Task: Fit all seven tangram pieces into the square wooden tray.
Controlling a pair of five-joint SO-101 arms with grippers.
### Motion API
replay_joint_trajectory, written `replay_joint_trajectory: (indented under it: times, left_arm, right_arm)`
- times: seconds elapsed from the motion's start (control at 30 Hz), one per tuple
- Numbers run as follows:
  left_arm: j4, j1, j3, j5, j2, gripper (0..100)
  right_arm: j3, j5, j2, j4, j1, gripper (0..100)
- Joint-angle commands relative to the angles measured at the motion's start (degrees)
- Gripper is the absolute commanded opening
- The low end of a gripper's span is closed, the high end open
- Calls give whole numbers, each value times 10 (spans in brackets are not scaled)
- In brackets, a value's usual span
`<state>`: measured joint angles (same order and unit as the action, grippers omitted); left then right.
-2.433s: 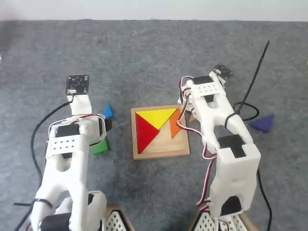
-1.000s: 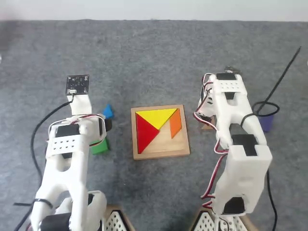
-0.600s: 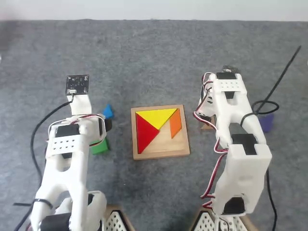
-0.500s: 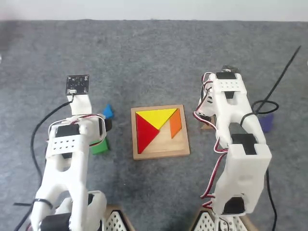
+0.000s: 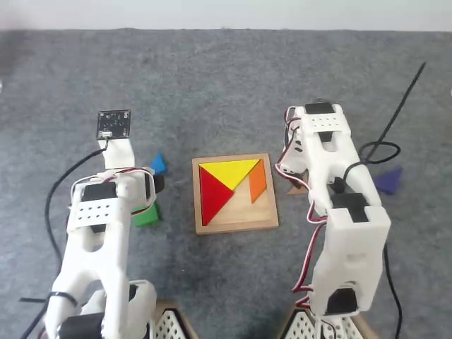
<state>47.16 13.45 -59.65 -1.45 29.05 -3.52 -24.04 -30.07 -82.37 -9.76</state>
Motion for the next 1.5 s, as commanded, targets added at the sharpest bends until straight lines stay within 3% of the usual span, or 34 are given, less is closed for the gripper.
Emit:
replay_joint_trajectory:
  times: [0.0,0.17,0.53,0.77,0.9,1.23,1.47]
  left_arm:
    - [-11,-4,2,-9,14,246]
    - [-11,-4,2,-9,14,246]
    - [-11,-4,2,-9,14,246]
    - [-11,-4,2,-9,14,246]
    - [-11,-4,1,-9,14,246]
    - [-11,-4,1,-9,14,246]
    - [-11,-4,1,-9,14,246]
  right_arm:
    - [6,32,-36,-9,-17,277]
    - [3,28,-72,-9,-16,112]
    - [-18,22,-18,-9,95,124]
    - [-18,231,63,-54,59,215]
    - [-15,296,135,-33,85,216]
    - [61,685,157,-45,13,216]
    - [156,737,153,91,7,216]
